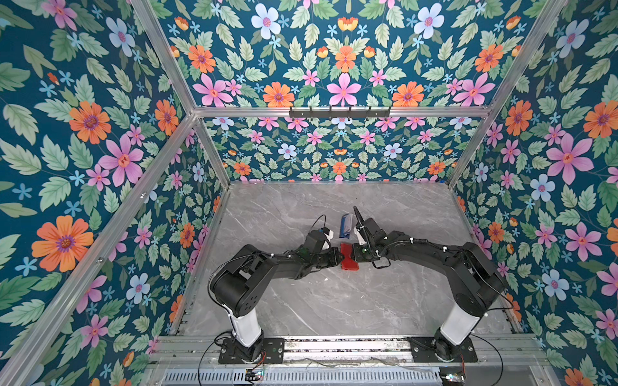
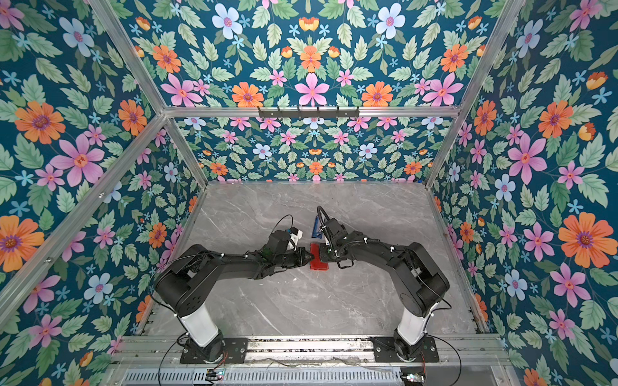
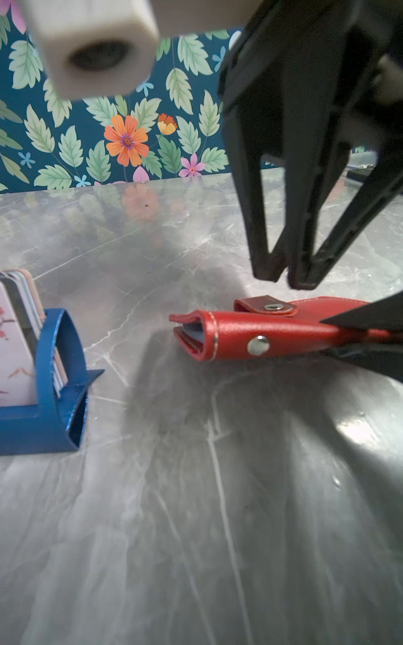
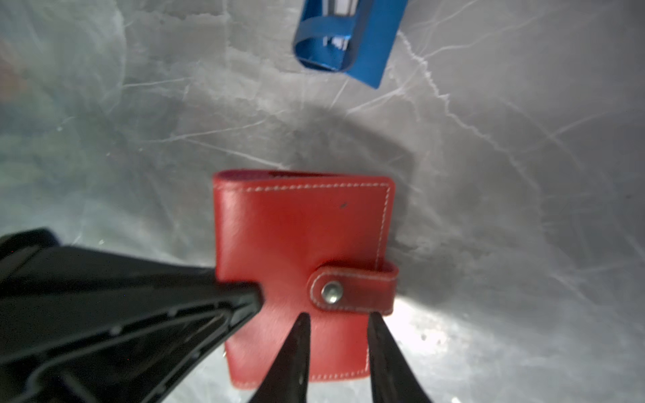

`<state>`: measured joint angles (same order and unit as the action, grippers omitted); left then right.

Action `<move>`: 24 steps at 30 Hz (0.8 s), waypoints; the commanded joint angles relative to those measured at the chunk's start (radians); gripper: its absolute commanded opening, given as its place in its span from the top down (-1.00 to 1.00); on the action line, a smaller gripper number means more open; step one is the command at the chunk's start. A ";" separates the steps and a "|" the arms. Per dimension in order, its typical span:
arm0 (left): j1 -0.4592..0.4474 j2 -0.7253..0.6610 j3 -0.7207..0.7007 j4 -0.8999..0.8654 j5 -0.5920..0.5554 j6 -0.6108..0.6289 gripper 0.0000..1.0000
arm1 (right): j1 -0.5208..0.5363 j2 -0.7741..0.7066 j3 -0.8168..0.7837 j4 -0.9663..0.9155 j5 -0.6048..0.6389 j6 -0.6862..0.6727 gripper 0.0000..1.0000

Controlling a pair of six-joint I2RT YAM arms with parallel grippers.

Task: Insert credit cards into a card holder
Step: Open the button on the card holder.

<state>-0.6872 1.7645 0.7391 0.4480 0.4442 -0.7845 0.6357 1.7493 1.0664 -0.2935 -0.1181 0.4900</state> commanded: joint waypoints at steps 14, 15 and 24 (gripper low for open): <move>-0.018 0.014 0.008 -0.011 -0.010 -0.025 0.87 | 0.022 0.067 0.040 -0.037 0.045 0.012 0.32; -0.019 0.013 0.008 -0.011 -0.011 -0.025 0.86 | 0.027 0.073 0.048 -0.049 0.057 0.007 0.32; -0.018 0.009 0.005 -0.031 -0.030 -0.022 0.86 | 0.067 0.110 0.100 -0.172 0.212 0.001 0.70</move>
<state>-0.7048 1.7775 0.7410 0.4332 0.4164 -0.8089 0.7006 1.8526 1.1671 -0.3874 0.0204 0.4862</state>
